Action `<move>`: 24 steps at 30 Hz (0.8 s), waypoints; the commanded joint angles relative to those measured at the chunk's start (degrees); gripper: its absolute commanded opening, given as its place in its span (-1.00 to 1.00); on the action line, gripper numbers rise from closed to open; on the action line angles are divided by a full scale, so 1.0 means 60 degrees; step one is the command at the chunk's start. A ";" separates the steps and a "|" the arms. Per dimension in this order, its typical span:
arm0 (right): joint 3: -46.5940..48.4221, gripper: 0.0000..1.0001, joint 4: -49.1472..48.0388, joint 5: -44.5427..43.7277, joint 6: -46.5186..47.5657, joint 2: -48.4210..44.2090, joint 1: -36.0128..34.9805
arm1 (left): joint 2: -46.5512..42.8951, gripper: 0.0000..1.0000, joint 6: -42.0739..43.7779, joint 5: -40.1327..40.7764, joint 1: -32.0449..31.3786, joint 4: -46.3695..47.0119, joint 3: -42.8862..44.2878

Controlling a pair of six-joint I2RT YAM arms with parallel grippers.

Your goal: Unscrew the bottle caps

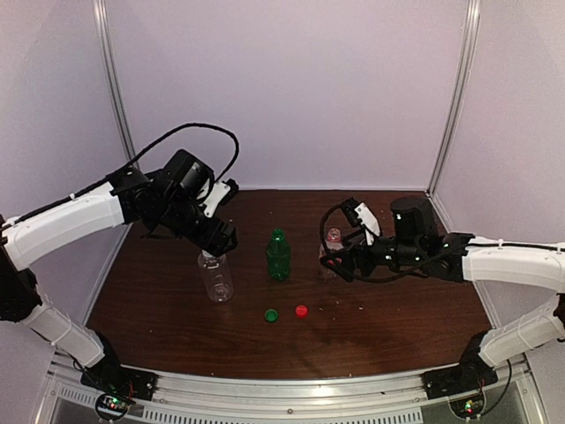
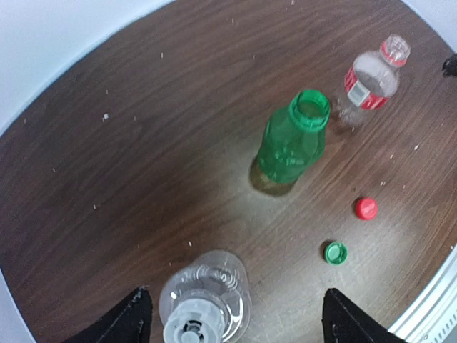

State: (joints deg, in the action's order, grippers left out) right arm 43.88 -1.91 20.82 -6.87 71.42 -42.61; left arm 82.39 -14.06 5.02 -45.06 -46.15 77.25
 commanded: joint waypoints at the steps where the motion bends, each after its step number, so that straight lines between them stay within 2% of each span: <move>1: 0.0444 0.97 -0.0282 0.0287 -0.0114 0.0250 0.0037 | 0.0023 0.64 -0.0499 0.0193 0.0043 -0.0597 -0.0399; 5: 0.0494 0.94 -0.0283 0.0498 -0.0192 0.0415 0.0030 | 0.0252 0.54 -0.0526 0.0453 0.0059 -0.0688 -0.0523; 16: 0.0406 0.91 -0.0253 0.0501 -0.0202 0.0382 0.0031 | 0.0312 0.07 -0.0556 0.0100 0.0295 -0.0570 -0.0699; 21: 0.0462 0.90 -0.0335 0.0467 -0.0233 0.0467 0.0035 | 0.0154 -0.18 -0.0536 0.0002 0.0288 -0.0614 -0.0576; 24: 0.0487 0.89 -0.0411 0.0383 -0.0297 0.0489 0.0027 | 0.0080 -0.39 -0.0350 -0.0282 0.0290 -0.0625 -0.0432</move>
State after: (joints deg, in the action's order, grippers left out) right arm 45.41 -2.39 23.24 -7.92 73.95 -42.61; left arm 84.40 -16.93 5.72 -43.79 -50.48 73.21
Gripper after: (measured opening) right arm 0.948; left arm 0.351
